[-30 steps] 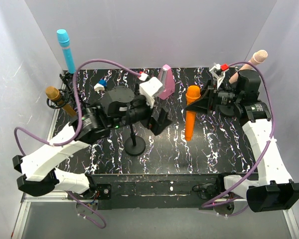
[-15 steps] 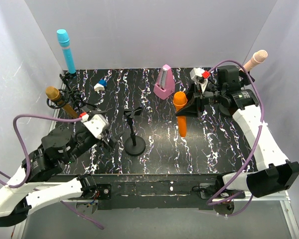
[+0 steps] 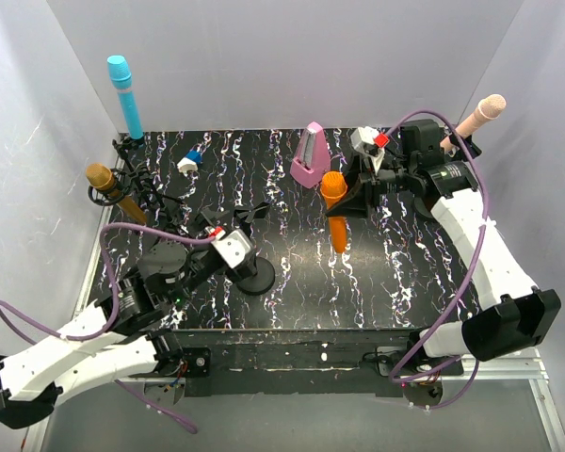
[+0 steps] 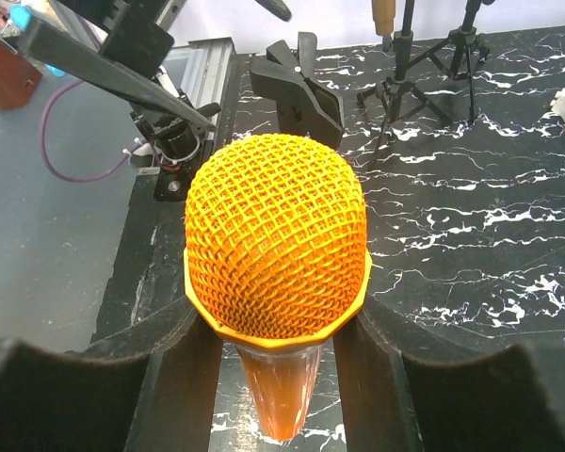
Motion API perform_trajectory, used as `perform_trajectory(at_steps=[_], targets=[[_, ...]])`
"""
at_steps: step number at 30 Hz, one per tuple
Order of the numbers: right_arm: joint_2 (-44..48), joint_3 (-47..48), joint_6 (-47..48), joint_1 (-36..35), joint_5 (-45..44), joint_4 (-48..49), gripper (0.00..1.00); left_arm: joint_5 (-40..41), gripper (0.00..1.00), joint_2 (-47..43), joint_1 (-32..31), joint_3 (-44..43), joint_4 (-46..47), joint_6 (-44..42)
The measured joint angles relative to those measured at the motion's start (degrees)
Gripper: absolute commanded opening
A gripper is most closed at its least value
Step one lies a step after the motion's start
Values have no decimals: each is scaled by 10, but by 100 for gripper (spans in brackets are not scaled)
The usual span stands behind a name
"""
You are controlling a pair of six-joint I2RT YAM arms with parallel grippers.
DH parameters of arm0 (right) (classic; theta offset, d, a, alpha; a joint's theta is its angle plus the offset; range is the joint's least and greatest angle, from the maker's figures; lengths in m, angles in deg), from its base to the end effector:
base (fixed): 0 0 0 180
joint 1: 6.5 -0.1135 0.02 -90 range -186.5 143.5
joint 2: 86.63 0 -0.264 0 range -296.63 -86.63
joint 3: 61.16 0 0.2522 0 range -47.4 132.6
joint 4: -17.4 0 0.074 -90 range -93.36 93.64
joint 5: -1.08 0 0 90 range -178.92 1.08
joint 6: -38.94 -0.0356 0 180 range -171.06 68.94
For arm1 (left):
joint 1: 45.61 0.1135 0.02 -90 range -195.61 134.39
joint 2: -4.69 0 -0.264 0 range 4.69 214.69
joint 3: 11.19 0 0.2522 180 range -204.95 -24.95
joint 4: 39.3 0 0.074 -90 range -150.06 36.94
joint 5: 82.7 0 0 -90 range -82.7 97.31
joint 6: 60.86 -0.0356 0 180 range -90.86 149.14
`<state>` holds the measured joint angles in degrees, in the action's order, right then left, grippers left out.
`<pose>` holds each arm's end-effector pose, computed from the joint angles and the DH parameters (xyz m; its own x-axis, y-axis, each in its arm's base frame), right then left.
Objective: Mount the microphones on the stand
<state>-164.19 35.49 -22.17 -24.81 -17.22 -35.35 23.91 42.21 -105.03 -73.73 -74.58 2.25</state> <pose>0.2479 0.1177 0.4066 -0.0506 -0.1765 -0.9830 -0.9975 -0.0405 0.0586 0.0828 -0.1201 0.3617 0.2276 0.4668 -0.8546 0.6491 0.5814 0.4905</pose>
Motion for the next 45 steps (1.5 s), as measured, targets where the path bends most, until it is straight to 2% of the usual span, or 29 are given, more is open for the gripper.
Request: perform_trajectory(at_steps=[3,12,15,17,21,29,33,38,41,45], targets=[[-12,10,1,-3,5,1,1,-22,98,16,35,17,37,5],[-31,17,0,-10,10,7,1,-159,98,81,186,18,110,65],[-31,17,-2,-12,12,17,1,-211,88,89,221,18,117,89],[-31,17,-2,-13,16,21,1,-249,88,90,243,18,117,105],[-35,20,-7,-15,25,27,1,-312,86,88,269,18,114,130],[-70,59,-41,-40,36,61,1,-372,88,84,283,18,112,161],[-80,54,-111,-65,37,153,1,-389,88,88,291,12,103,171],[-93,24,-278,-88,21,379,1,-398,87,93,305,3,90,183],[-113,10,-376,-94,-10,491,1,-401,85,93,316,2,87,191],[-123,-23,-471,-99,-70,571,1,-404,82,93,324,2,83,198]])
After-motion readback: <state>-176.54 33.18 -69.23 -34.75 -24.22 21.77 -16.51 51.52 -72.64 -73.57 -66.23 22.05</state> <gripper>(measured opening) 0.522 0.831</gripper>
